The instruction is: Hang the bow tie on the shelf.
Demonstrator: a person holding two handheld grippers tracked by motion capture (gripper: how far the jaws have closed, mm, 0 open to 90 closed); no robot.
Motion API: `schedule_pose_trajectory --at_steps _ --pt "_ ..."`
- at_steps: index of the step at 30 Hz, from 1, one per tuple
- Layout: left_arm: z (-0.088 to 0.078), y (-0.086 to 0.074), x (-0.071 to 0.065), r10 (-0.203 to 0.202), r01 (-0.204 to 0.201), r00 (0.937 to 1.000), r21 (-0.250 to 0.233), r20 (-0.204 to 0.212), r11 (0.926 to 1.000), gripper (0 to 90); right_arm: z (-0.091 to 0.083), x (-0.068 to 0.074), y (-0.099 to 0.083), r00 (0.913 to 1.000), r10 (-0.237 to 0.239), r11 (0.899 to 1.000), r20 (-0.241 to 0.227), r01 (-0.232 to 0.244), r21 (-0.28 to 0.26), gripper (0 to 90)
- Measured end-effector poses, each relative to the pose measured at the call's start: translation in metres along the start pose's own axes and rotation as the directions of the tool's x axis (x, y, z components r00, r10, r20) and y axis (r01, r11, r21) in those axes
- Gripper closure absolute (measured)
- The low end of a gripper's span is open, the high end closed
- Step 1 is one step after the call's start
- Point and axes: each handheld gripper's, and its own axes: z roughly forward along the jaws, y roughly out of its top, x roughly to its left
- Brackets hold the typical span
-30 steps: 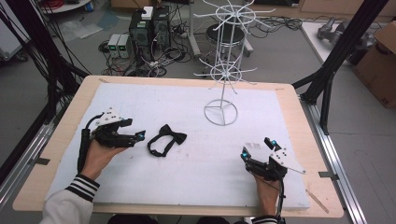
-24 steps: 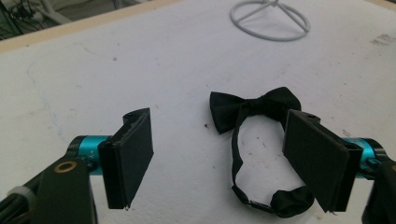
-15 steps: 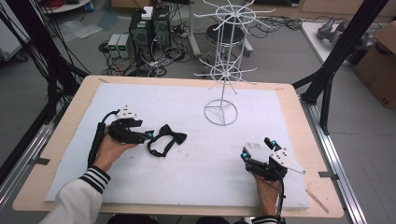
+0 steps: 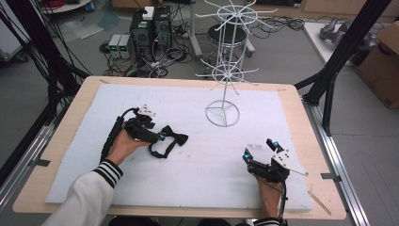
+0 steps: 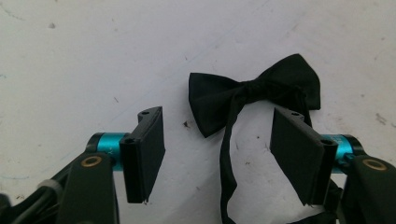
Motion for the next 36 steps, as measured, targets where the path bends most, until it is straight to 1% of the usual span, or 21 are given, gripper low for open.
schedule_pose_trajectory --at_steps 2,3,4,5,6,9,11,14,16,17,18,19,20,22,23,25,26,27,29,31,36 --pt "0.003 -0.001 0.0 -0.003 0.003 1.0 0.024 0.002 0.9997 38.2 0.0 0.001 0.0 1.0 0.006 1.0 -0.001 -0.006 0.004 7.8" --pt "0.005 -0.001 0.0 0.003 -0.003 1.0 0.042 0.001 0.9991 40.8 0.0 0.0 0.0 1.0 0.001 1.0 0.0 -0.001 0.001 7.8" --pt "0.007 -0.002 0.0 0.007 -0.007 1.0 0.058 -0.002 0.9983 41.8 0.0 0.0 0.0 1.0 0.001 1.0 0.0 -0.001 0.002 7.7" --pt "0.008 -0.002 0.0 0.007 -0.006 1.0 0.064 -0.007 0.9979 42.0 0.0 0.0 0.0 1.0 0.002 1.0 0.0 -0.002 0.002 7.8" --pt "0.01 -0.002 -0.001 0.017 -0.016 0.9997 0.085 -0.017 0.9963 43.2 0.0 0.0 0.0 1.0 0.001 1.0 0.0 -0.001 0.002 7.7" --pt "0.011 -0.002 -0.002 0.012 -0.01 0.9997 0.088 -0.023 0.9961 45.8 0.0 0.0 0.0 1.0 0.003 1.0 0.0 -0.003 0.001 7.8" --pt "0.013 -0.003 -0.001 0.011 -0.01 0.9998 0.097 -0.014 0.9952 46.6 0.0 0.0 0.0 1.0 0.001 1.0 0.0 -0.001 0.001 7.7" --pt "0.015 -0.004 -0.003 0.016 -0.014 0.9998 0.114 -0.015 0.9934 48.2 0.0 0.001 0.0 1.0 0.001 1.0 0.001 -0.001 0.001 7.8" --pt "0.016 -0.004 -0.003 0.016 -0.015 0.9998 0.118 -0.009 0.9929 52.7 0.0 0.0 0.0 1.0 0.002 1.0 0.001 -0.002 0.002 7.7" --pt "0.016 -0.003 -0.003 0.019 -0.019 0.9998 0.12 -0.001 0.9926 52.7 0.0 0.0 0.0 1.0 0.002 1.0 0.001 -0.002 0.002 7.7" --pt "0.016 -0.003 -0.003 0.022 -0.021 0.9998 0.121 0.0 0.9925 57.3 0.0 0.001 0.0 1.0 0.007 1.0 -0.001 -0.007 0.004 7.7" --pt "0.016 -0.003 -0.003 0.023 -0.022 0.9997 0.121 0.0 0.9925 57.3 0.0 0.001 0.0 1.0 0.007 1.0 -0.001 -0.007 0.004 7.7" --pt "0.016 -0.003 -0.003 0.024 -0.025 0.9997 0.124 0.005 0.992 62.6 0.0 0.001 0.0 1.0 0.007 1.0 -0.001 -0.007 0.004 7.7" --pt "0.017 -0.004 -0.003 0.03 -0.031 0.9995 0.134 0.007 0.9906 62.8 0.0 0.001 0.0 1.0 0.006 1.0 -0.001 -0.006 0.004 7.7" --pt "0.018 -0.004 -0.004 0.025 -0.026 0.9997 0.138 0.008 0.9901 64.4 0.0 0.0 0.0 1.0 0.004 1.0 0.0 -0.004 0.002 7.7" --pt "0.019 -0.004 -0.004 0.029 -0.029 0.9996 0.142 0.001 0.9894 65.3 0.0 0.0 0.0 1.0 0.002 1.0 0.0 -0.002 0.001 7.7" --pt "0.019 -0.004 -0.005 0.028 -0.028 0.9996 0.139 0.004 0.9899 71.3 0.0 0.0 0.0 1.0 0.002 1.0 0.001 -0.002 0.0 7.8" --pt "0.019 -0.004 -0.005 0.028 -0.028 0.9996 0.139 0.004 0.9899 75.0 0.0 0.001 0.0 1.0 0.002 1.0 0.002 -0.002 0.0 7.7" --pt "0.018 -0.004 -0.005 0.029 -0.03 0.9995 0.144 0.008 0.9892 81.1 0.0 0.0 0.0 1.0 0.003 1.0 0.0 -0.003 0.002 7.8" --pt "0.018 -0.004 -0.005 0.03 -0.032 0.9995 0.149 0.014 0.9884 85.3 0.0 0.001 0.0 1.0 0.006 1.0 0.0 -0.006 0.003 7.7" --pt "0.017 -0.004 -0.006 0.037 -0.038 0.9992 0.136 0.013 0.99 87.4 0.0 0.0 0.0 1.0 0.004 1.0 0.002 -0.004 0.001 7.7"
